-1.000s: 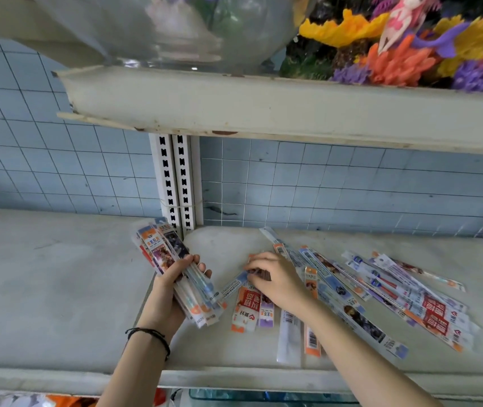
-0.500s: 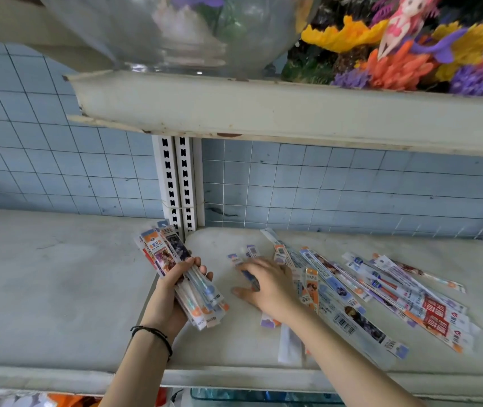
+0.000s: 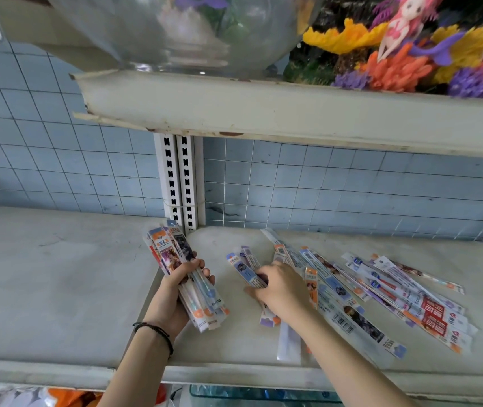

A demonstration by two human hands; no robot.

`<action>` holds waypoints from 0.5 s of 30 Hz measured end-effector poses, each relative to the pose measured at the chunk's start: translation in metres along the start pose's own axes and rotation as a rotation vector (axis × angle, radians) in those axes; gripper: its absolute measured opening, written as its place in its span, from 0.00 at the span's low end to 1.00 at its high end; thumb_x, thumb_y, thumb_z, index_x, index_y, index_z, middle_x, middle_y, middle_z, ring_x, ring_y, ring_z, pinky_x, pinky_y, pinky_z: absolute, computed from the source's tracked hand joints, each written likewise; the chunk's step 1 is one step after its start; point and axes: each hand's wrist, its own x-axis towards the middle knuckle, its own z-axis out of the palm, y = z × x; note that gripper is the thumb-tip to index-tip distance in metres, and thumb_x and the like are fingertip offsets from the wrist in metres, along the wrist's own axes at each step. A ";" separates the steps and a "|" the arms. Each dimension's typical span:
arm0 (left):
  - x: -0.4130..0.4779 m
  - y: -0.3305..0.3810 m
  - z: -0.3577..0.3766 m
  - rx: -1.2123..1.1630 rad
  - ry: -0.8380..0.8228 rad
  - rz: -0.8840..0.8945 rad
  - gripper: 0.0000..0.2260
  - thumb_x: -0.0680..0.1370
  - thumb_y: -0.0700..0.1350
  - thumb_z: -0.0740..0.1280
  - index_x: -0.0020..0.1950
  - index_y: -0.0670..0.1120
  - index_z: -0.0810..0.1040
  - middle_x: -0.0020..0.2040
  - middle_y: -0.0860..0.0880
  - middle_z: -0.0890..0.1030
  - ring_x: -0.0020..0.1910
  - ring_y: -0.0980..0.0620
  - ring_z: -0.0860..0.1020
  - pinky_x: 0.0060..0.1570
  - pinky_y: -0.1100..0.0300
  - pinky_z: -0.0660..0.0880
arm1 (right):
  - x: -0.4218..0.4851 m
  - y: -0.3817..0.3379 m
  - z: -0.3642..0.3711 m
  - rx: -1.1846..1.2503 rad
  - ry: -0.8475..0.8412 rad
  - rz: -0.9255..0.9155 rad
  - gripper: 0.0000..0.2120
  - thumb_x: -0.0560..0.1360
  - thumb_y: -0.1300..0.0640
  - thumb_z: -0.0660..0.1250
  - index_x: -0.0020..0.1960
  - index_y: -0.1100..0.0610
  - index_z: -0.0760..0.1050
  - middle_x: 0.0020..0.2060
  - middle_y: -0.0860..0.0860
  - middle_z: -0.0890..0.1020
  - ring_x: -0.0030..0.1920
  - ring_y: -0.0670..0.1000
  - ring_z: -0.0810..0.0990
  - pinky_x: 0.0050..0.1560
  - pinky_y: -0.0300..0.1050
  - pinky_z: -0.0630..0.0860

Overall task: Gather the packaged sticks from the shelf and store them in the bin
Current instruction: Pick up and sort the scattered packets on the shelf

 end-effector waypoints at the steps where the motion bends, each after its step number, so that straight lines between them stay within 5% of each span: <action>1: 0.000 0.000 0.000 0.002 0.000 0.004 0.03 0.72 0.39 0.67 0.44 0.43 0.74 0.33 0.47 0.78 0.32 0.51 0.79 0.41 0.57 0.78 | 0.001 -0.003 -0.002 0.013 -0.015 0.010 0.17 0.69 0.40 0.69 0.52 0.49 0.80 0.48 0.49 0.79 0.48 0.51 0.78 0.41 0.44 0.73; 5: 0.000 -0.001 0.000 0.045 -0.004 -0.003 0.06 0.70 0.39 0.69 0.44 0.43 0.75 0.34 0.46 0.78 0.32 0.50 0.78 0.42 0.56 0.78 | 0.006 -0.012 -0.009 -0.077 -0.042 0.069 0.09 0.68 0.51 0.69 0.45 0.55 0.80 0.40 0.52 0.82 0.41 0.55 0.81 0.34 0.42 0.69; 9: 0.000 -0.001 0.000 0.034 -0.014 -0.009 0.09 0.66 0.40 0.70 0.45 0.43 0.74 0.34 0.47 0.78 0.33 0.50 0.78 0.40 0.56 0.79 | 0.008 -0.012 -0.010 -0.046 -0.026 0.083 0.08 0.68 0.51 0.69 0.39 0.56 0.77 0.35 0.52 0.80 0.36 0.55 0.78 0.28 0.40 0.65; 15: 0.001 -0.002 0.000 0.021 -0.021 -0.012 0.16 0.66 0.38 0.71 0.52 0.45 0.73 0.37 0.48 0.78 0.34 0.51 0.79 0.41 0.55 0.79 | 0.003 -0.004 -0.018 0.255 0.112 0.062 0.20 0.69 0.63 0.66 0.25 0.55 0.58 0.21 0.49 0.61 0.24 0.49 0.58 0.26 0.43 0.52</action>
